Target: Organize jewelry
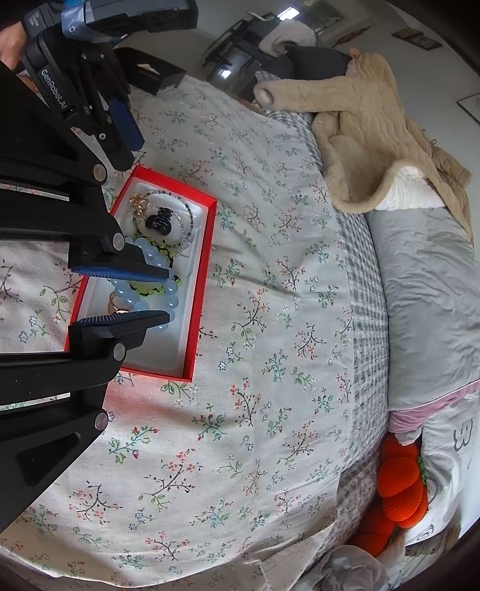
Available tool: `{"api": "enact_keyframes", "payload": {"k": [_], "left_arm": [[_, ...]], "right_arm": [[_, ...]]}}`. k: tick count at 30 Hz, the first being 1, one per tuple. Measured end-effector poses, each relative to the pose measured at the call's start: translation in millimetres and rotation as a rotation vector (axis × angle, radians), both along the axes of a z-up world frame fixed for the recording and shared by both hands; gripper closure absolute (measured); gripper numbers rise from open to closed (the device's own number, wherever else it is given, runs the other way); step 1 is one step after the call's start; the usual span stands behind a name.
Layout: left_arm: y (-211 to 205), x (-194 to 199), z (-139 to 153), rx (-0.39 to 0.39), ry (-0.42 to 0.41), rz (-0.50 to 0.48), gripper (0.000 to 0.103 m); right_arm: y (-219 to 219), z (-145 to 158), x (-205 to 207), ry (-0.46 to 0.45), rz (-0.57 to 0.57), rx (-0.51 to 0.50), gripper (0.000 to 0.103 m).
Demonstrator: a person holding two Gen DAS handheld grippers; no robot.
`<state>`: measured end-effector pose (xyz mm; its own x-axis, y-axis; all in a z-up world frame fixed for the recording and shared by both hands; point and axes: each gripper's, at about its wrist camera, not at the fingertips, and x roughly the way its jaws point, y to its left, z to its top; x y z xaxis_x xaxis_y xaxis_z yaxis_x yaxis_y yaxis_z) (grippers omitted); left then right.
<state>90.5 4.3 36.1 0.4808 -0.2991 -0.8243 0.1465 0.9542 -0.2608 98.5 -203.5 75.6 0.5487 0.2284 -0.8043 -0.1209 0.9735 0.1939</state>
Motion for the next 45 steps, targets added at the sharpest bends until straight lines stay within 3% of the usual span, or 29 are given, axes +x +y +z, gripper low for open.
{"api": "enact_keyframes", "payload": {"k": [6, 8, 15, 20, 22, 26, 28, 30, 45], "left_arm": [[0.6, -15.9, 9.6, 0.062, -0.046, 0.028, 0.044], [1.6, -20.3, 10.3, 0.082, -0.046, 0.039, 0.038], [0.6, -40.5, 13.8, 0.139, -0.056, 0.047, 0.022], [-0.3, -55.5, 13.1, 0.192, -0.057, 0.041, 0.013], [-0.8, -60.7, 11.2, 0.210, -0.050, 0.039, 0.003], [-3.6, -72.6, 8.1, 0.280, -0.048, 0.039, 0.001], [-3.8, -78.7, 7.9, 0.286, -0.060, 0.039, 0.001], [-3.9, -83.6, 7.3, 0.284, -0.067, 0.034, 0.001], [-6.4, -88.2, 3.3, 0.261, -0.056, 0.024, 0.001]], "right_arm": [[-4.2, 10.4, -22.7, -0.004, 0.012, -0.032, 0.067], [-7.0, 13.1, -32.0, -0.014, 0.002, -0.038, 0.052], [-12.4, 8.4, -62.0, 0.018, -0.015, -0.061, 0.050], [-7.9, 4.9, -84.0, 0.032, -0.015, -0.085, 0.035], [-5.4, 4.1, -92.0, 0.029, -0.018, -0.095, 0.030], [-4.5, 2.2, -102.6, 0.027, -0.049, -0.122, 0.013], [-3.9, 1.3, -106.7, 0.021, -0.067, -0.143, 0.011], [-1.5, -0.6, -109.7, 0.028, -0.067, -0.161, 0.001], [6.8, -14.5, -118.3, 0.050, -0.052, -0.213, 0.000]]}}
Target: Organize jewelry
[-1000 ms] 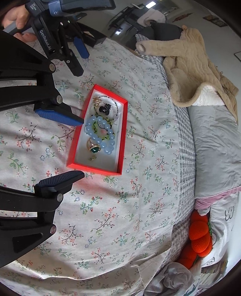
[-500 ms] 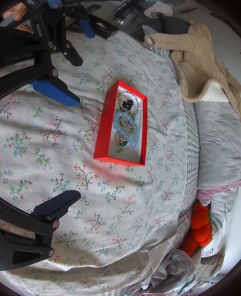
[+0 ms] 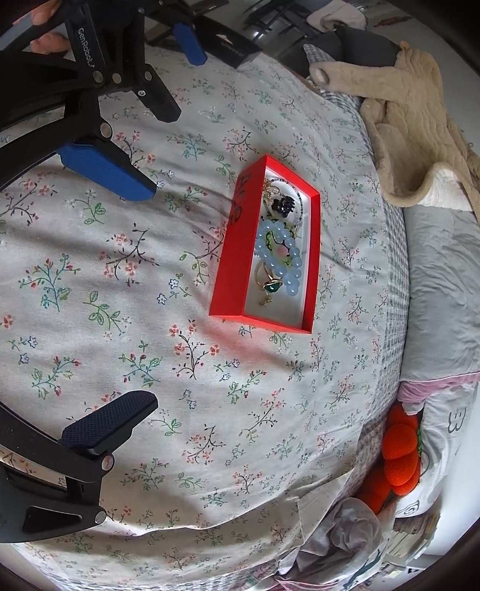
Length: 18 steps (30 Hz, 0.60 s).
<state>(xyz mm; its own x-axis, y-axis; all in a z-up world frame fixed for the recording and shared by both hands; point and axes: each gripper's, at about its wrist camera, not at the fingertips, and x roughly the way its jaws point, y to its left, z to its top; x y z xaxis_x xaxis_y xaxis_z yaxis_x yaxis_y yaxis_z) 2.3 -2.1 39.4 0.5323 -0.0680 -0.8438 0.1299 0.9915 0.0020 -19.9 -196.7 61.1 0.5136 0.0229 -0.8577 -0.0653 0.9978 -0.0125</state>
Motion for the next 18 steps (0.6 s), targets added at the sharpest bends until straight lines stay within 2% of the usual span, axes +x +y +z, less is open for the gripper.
{"api": "enact_keyframes", "payload": {"k": [18], "left_arm": [[-0.9, 0.0, 2.0, -0.002, -0.001, -0.006, 0.001]], "right_arm": [[3.5, -2.2, 0.3, 0.005, 0.005, -0.005, 0.000]]}}
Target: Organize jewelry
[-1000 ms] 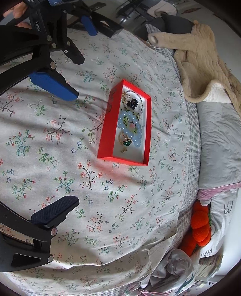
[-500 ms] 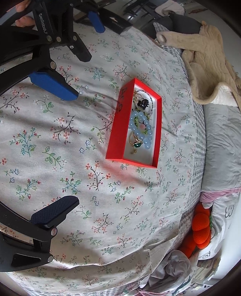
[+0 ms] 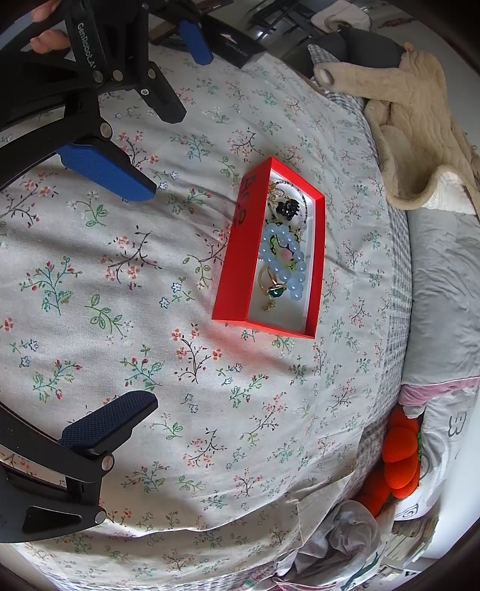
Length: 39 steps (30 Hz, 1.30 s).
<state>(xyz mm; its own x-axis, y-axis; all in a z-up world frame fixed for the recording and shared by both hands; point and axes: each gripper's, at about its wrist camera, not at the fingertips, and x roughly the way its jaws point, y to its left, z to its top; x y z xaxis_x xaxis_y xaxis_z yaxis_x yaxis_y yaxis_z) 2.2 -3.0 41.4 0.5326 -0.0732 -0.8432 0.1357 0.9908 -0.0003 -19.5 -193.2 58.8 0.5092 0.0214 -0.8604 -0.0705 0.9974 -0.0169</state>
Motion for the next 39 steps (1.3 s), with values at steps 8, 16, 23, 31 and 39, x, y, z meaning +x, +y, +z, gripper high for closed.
{"api": "enact_keyframes", "payload": {"k": [8, 16, 23, 31, 39], "left_arm": [[0.2, -0.1, -0.4, 0.000, 0.000, 0.000, 0.001], [1.0, 0.6, 0.9, 0.001, 0.000, 0.005, 0.001], [0.9, 1.0, 0.0, 0.002, 0.004, 0.004, 0.001], [1.2, 1.5, -0.9, 0.000, 0.010, 0.008, 0.001], [2.0, 1.7, -1.1, 0.002, 0.010, 0.010, 0.001]], "right_arm": [[0.7, -0.1, 0.7, 0.000, 0.000, -0.001, 0.000], [0.7, 0.1, 0.7, 0.000, 0.001, -0.001, 0.000], [0.7, 0.8, 0.8, -0.001, -0.003, 0.000, 0.000], [0.1, 1.7, 0.5, -0.002, -0.006, 0.000, 0.000], [-0.2, 1.3, 0.0, -0.004, -0.005, -0.001, 0.000]]}}
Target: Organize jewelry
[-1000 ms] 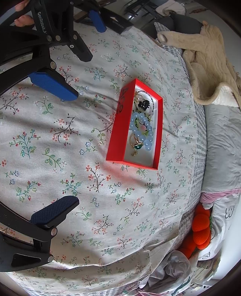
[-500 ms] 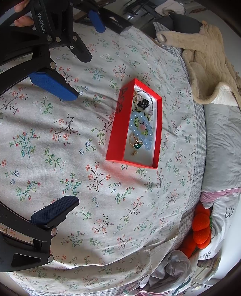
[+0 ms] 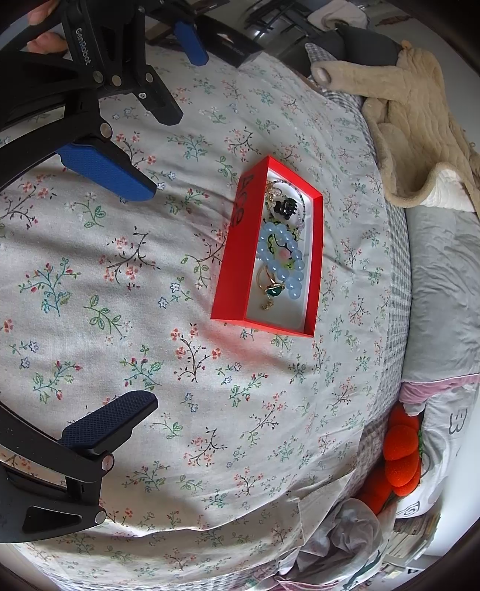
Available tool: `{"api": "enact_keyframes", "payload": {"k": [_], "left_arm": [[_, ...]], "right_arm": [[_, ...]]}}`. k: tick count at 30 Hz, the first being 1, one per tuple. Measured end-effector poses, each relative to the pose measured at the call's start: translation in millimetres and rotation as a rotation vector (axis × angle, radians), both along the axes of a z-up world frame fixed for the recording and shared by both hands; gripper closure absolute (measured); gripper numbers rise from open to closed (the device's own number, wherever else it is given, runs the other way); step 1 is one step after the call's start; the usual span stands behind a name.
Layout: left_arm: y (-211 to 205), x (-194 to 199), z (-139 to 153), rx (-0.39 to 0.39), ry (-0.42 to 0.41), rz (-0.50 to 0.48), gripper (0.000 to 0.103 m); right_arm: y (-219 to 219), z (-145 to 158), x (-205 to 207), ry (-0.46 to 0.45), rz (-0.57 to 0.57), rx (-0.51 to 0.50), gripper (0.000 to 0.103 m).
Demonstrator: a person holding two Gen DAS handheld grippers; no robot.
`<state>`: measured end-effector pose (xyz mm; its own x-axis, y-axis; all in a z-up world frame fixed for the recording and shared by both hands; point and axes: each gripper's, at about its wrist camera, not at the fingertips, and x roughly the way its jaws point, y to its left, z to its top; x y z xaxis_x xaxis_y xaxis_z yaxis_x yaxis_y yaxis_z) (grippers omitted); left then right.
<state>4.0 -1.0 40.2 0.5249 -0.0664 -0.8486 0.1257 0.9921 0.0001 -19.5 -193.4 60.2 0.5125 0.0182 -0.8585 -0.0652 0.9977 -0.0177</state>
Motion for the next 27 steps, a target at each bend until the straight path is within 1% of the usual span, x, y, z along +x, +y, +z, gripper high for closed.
{"api": "enact_keyframes", "payload": {"k": [27], "left_arm": [[-0.5, -0.6, -2.2, 0.005, 0.006, -0.004, 0.001]], "right_arm": [[2.9, -1.7, -0.8, 0.007, -0.012, -0.003, 0.000]]}}
